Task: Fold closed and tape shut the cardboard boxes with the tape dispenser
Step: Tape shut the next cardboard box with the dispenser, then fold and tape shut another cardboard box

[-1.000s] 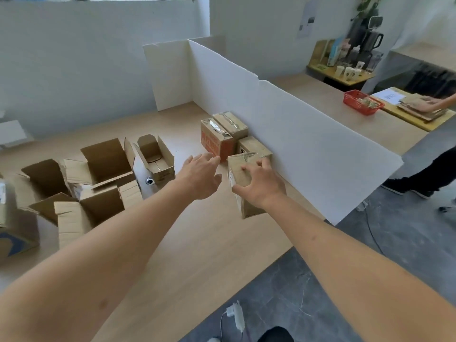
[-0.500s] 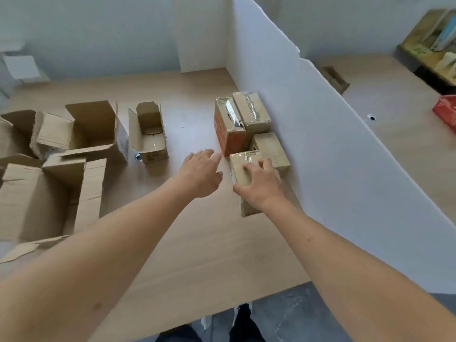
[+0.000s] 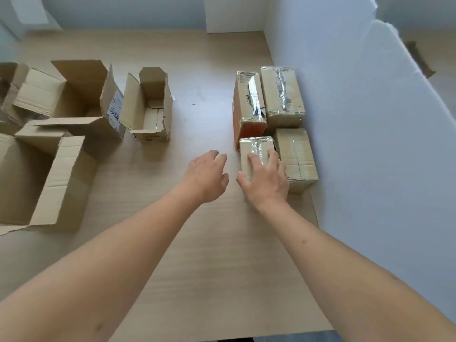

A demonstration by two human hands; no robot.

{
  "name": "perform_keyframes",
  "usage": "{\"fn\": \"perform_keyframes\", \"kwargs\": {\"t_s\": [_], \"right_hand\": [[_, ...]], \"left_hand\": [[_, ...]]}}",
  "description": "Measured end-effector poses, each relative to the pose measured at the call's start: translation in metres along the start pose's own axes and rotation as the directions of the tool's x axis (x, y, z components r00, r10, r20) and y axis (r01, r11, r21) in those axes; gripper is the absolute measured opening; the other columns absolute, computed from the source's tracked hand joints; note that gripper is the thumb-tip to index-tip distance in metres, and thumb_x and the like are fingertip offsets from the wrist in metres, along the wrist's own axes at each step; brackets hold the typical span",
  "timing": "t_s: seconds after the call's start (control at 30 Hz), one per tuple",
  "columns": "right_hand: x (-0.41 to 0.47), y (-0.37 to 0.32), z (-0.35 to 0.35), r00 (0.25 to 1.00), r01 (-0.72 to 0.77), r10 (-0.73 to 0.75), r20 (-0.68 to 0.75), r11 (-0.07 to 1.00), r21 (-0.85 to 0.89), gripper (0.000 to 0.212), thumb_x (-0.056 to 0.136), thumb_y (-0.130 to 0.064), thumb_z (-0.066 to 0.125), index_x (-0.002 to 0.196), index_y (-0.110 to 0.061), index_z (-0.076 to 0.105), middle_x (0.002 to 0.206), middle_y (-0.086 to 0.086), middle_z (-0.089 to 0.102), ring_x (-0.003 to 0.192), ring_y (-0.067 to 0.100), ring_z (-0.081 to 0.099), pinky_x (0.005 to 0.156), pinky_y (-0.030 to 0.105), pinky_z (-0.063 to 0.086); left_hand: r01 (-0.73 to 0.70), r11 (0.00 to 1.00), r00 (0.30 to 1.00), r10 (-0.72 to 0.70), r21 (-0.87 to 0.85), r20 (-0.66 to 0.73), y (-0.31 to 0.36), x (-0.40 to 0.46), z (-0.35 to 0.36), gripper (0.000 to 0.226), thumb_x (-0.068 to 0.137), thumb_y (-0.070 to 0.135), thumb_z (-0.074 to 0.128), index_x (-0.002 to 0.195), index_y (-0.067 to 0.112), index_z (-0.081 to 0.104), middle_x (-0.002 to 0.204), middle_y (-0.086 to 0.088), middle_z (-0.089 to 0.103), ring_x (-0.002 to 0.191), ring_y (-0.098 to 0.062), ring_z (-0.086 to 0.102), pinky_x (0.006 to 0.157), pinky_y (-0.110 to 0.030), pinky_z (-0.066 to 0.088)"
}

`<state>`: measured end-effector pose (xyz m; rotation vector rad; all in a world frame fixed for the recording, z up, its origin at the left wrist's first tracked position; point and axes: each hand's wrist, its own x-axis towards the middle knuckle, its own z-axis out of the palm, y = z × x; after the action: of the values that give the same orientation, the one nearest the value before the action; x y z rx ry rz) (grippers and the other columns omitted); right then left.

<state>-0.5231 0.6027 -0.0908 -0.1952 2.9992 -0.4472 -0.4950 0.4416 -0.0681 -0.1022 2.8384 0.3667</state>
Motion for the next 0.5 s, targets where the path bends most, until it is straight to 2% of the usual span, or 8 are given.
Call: {"fn": "perform_keyframes", "kwargs": {"t_s": [0.13,0.27,0.37,0.5], "right_hand": [[0.009,0.015,0.025,0.999,0.038,-0.038,0.0,0.998,-0.043,0.059,0.09,-0.057,0.059,0.141,-0.031,0.05,0.152,0.011,0.031,0.133,0.036,0.04,0.103,0.046,0.044],[0.013,0.024,0.037,0.998,0.062,-0.062,0.002,0.997,-0.035,0.059,0.094,-0.058,0.055,0.145,-0.03,0.044,0.155,0.012,0.028,0.145,0.039,0.029,0.112,0.048,0.039],[0.015,0.024,0.036,0.996,0.088,-0.086,0.023,0.993,-0.076,0.062,0.098,-0.061,0.048,0.147,-0.024,0.042,0.156,0.018,0.03,0.149,0.04,0.022,0.119,0.048,0.032],[0.012,0.014,0.019,0.991,0.125,-0.122,0.053,0.991,-0.041,0.061,0.101,-0.059,0.042,0.148,-0.021,0.043,0.158,0.019,0.03,0.151,0.039,0.02,0.123,0.048,0.025]], "left_hand": [[0.01,1.0,1.0,-0.01,-0.01,-0.001,0.002,0.019,0.021,0.052,0.1,0.034,0.051,0.146,0.011,0.044,0.15,-0.011,0.043,0.132,-0.033,0.047,0.109,-0.044,0.038],[0.026,1.0,1.0,-0.026,-0.002,0.012,0.002,0.025,0.033,0.052,0.1,0.035,0.051,0.146,0.012,0.043,0.152,-0.011,0.041,0.133,-0.033,0.046,0.11,-0.043,0.037],[0.034,0.999,0.999,-0.034,0.006,0.015,0.003,0.023,0.032,0.052,0.1,0.035,0.051,0.146,0.012,0.043,0.152,-0.011,0.041,0.133,-0.034,0.046,0.109,-0.044,0.036],[0.039,0.999,0.999,-0.039,0.017,-0.004,0.005,0.01,0.017,0.051,0.099,0.034,0.052,0.144,0.012,0.045,0.15,-0.011,0.043,0.132,-0.034,0.047,0.108,-0.045,0.038]]}}
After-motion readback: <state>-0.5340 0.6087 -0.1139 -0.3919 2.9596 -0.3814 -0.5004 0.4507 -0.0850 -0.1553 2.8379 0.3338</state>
